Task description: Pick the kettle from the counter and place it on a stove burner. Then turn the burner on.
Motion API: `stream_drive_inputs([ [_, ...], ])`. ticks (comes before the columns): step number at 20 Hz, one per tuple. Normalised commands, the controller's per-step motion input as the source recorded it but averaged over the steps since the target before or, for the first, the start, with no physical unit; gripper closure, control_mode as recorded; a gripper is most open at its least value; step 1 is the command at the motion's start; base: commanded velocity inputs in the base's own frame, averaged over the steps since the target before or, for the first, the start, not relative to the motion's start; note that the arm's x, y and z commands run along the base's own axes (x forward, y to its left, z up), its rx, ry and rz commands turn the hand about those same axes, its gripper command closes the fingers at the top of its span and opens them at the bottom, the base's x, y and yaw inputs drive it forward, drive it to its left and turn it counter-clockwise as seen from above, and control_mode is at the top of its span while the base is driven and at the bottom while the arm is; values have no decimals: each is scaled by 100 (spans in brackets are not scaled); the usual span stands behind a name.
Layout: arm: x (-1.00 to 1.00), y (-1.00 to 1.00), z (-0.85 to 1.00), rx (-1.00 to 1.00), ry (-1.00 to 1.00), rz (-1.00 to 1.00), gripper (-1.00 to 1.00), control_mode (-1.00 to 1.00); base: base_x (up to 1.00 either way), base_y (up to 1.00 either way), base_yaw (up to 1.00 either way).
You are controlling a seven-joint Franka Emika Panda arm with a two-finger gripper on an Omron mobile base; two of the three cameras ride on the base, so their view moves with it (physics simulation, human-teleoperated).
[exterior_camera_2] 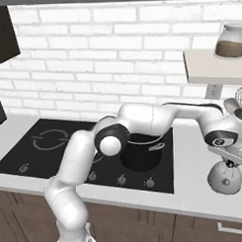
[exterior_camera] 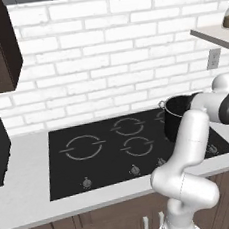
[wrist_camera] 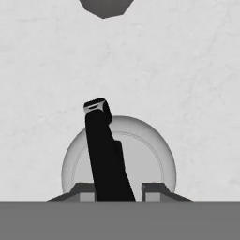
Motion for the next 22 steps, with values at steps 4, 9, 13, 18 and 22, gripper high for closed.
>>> stream_drive_inputs([
  [4, -35, 32, 46, -11, 0, 0, 100, -100, 0, 0, 0],
  [9, -31, 74, 44, -14, 0, 0, 100, -100, 0, 0, 0],
  [13, -58, 97, 19, -12, 0, 3, 100, -100, 0, 0, 0],
  [18, -69, 100, 26, -14, -3, 3, 100, -100, 0, 0, 0],
  [22, -45, 100, 47, -16, -6, 7, 100, -100, 0, 0, 0],
])
